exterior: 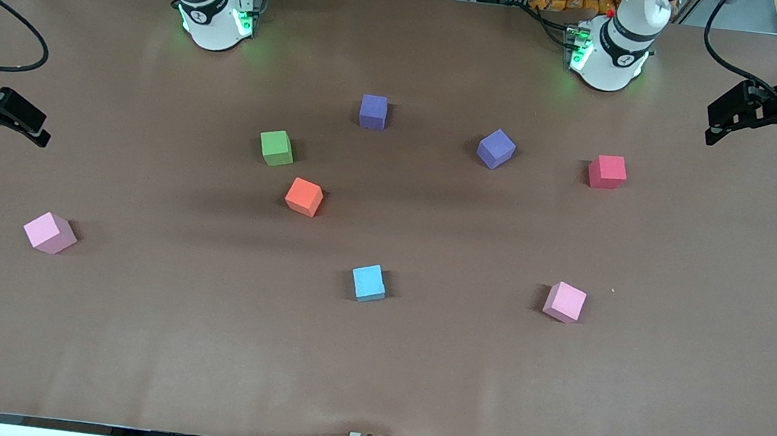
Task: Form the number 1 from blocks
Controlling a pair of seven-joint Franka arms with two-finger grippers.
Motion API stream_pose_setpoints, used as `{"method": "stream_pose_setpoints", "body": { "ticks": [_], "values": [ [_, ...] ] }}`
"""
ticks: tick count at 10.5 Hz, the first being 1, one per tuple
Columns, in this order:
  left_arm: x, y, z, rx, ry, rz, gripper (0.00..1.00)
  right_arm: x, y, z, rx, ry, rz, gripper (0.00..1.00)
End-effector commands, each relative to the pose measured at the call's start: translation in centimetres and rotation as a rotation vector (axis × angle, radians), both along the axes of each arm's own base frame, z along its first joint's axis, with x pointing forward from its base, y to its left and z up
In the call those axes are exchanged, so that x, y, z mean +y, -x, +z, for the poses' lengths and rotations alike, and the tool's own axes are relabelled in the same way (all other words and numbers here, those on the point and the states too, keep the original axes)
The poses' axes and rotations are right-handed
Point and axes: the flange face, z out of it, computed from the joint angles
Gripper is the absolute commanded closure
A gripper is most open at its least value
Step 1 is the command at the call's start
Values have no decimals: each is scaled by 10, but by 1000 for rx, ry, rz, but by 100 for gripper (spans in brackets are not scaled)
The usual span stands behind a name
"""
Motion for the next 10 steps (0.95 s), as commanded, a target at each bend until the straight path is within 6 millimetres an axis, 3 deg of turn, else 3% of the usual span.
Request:
{"method": "stream_pose_setpoints", "body": {
  "ticks": [1, 4, 7, 9, 10],
  "values": [
    [3, 3, 5, 6, 14, -10, 0, -1, -2, 4, 3, 16, 11, 0],
    [11, -5, -2, 19, 16, -9, 0, 0, -4, -3, 17, 13, 3, 0],
    [6, -7, -6, 25, 11, -4, 0, 5, -4, -8, 26, 10, 8, 0],
    [-3, -9, -21, 56, 8, -14, 0, 22, -2, -35, 81, -1, 35, 0],
    [-19, -10, -33, 76, 10, -18, 0, 36, 1, -50, 106, -1, 52, 0]
  ]
}}
